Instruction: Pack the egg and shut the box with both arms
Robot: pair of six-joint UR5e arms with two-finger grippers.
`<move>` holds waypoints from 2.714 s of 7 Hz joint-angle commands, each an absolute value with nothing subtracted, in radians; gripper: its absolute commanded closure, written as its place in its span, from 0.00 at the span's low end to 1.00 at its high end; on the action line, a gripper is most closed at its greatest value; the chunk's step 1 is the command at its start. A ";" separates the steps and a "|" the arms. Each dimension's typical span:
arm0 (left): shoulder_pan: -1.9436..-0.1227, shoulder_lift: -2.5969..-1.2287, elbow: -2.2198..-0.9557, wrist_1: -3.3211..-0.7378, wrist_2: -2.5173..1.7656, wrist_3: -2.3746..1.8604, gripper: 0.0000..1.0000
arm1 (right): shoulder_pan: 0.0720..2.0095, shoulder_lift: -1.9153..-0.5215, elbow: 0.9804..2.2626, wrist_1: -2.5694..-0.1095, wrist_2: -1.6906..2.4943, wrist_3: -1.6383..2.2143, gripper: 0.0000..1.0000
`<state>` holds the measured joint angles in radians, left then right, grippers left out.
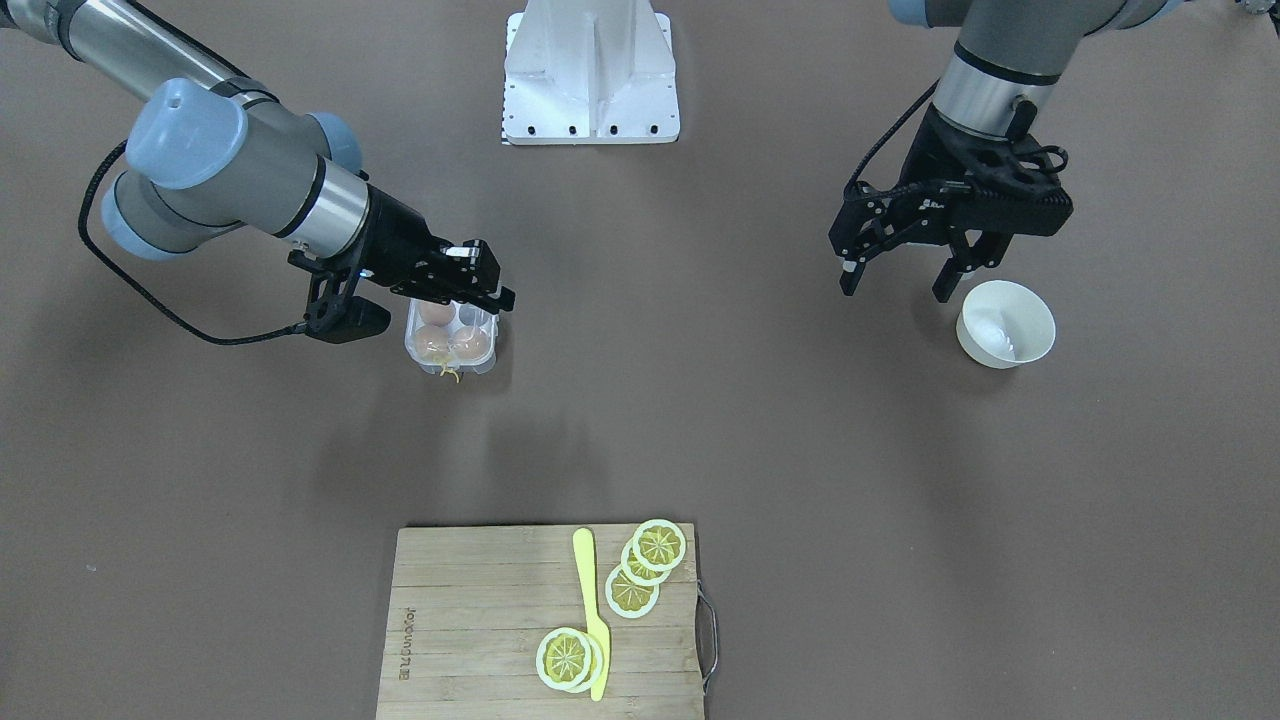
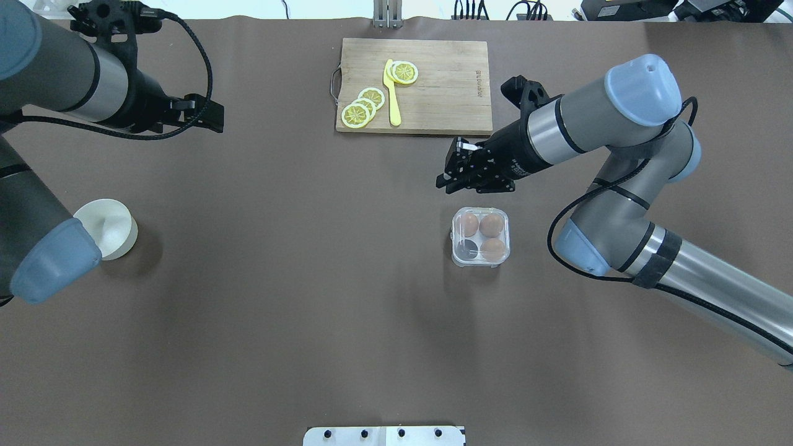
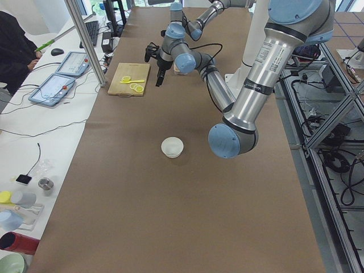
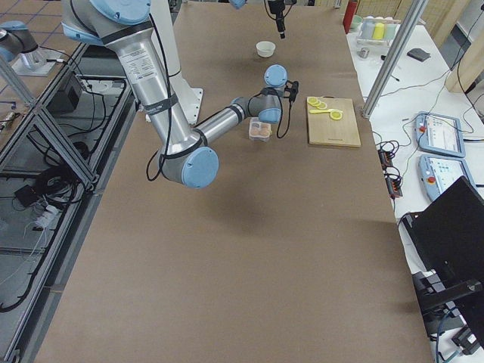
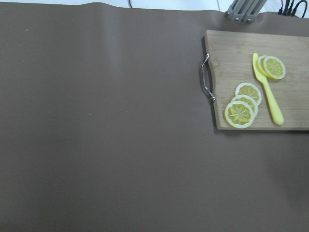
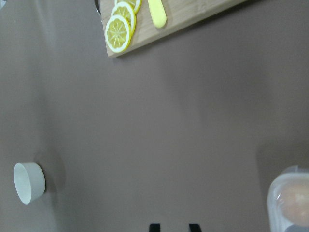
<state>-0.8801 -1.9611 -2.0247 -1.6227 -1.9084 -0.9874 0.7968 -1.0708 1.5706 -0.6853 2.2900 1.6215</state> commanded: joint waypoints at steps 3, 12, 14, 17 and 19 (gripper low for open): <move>-1.058 -1.829 -1.999 -1.628 -1.922 -0.846 0.02 | 1.145 -1.202 1.606 -1.101 2.324 1.031 0.00; -1.564 -1.673 -1.494 -1.629 -2.455 -0.124 0.02 | 1.569 -1.557 1.634 -1.534 2.408 0.104 0.00; -1.601 -1.652 -1.506 -1.620 -2.454 -0.129 0.02 | 1.595 -1.568 1.643 -1.542 2.424 0.106 0.00; -1.601 -1.663 -1.508 -1.618 -2.450 -0.129 0.02 | 1.606 -1.560 1.643 -1.545 2.421 0.117 0.00; -1.600 -1.666 -1.508 -1.618 -2.380 -0.129 0.02 | 1.609 -1.565 1.641 -1.546 2.422 0.117 0.00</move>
